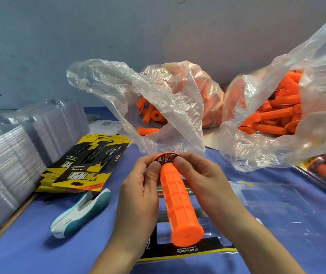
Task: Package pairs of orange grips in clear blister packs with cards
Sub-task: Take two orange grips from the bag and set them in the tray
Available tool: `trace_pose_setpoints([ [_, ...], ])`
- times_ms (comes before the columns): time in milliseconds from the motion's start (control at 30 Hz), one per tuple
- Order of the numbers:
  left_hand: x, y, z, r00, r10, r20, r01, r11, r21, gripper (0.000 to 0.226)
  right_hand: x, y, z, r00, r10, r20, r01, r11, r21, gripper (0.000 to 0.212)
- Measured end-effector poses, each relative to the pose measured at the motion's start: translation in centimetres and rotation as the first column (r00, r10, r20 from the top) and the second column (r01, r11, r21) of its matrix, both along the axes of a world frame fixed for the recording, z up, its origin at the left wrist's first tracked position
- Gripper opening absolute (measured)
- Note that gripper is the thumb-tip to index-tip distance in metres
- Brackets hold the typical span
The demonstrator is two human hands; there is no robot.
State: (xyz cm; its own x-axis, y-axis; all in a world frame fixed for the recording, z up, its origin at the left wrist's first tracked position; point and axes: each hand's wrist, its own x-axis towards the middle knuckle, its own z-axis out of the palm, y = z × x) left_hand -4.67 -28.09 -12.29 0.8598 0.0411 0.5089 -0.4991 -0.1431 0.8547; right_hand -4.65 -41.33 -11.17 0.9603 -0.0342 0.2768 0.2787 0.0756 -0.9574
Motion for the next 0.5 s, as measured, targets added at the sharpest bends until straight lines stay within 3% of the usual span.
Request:
trace_pose_setpoints([
  [233, 0.2, 0.6, 0.1, 0.991, -0.053, 0.122, 0.013, 0.95, 0.311, 0.017, -0.3, -0.9, 0.0, 0.969, -0.15, 0.198, 0.207, 0.928, -0.309, 0.015],
  [367, 0.2, 1.4, 0.0, 0.969, -0.132, 0.21, 0.01, 0.866, 0.5, 0.019, -0.9, -1.3, -0.2, 0.952, -0.14, 0.271, 0.258, 0.845, -0.468, 0.02],
  [500, 0.2, 1.8, -0.4, 0.955, -0.147, 0.258, -0.03, 0.817, 0.577, 0.019, -1.3, -1.5, -0.4, 0.948, -0.116, 0.297, 0.263, 0.812, -0.521, 0.015],
])
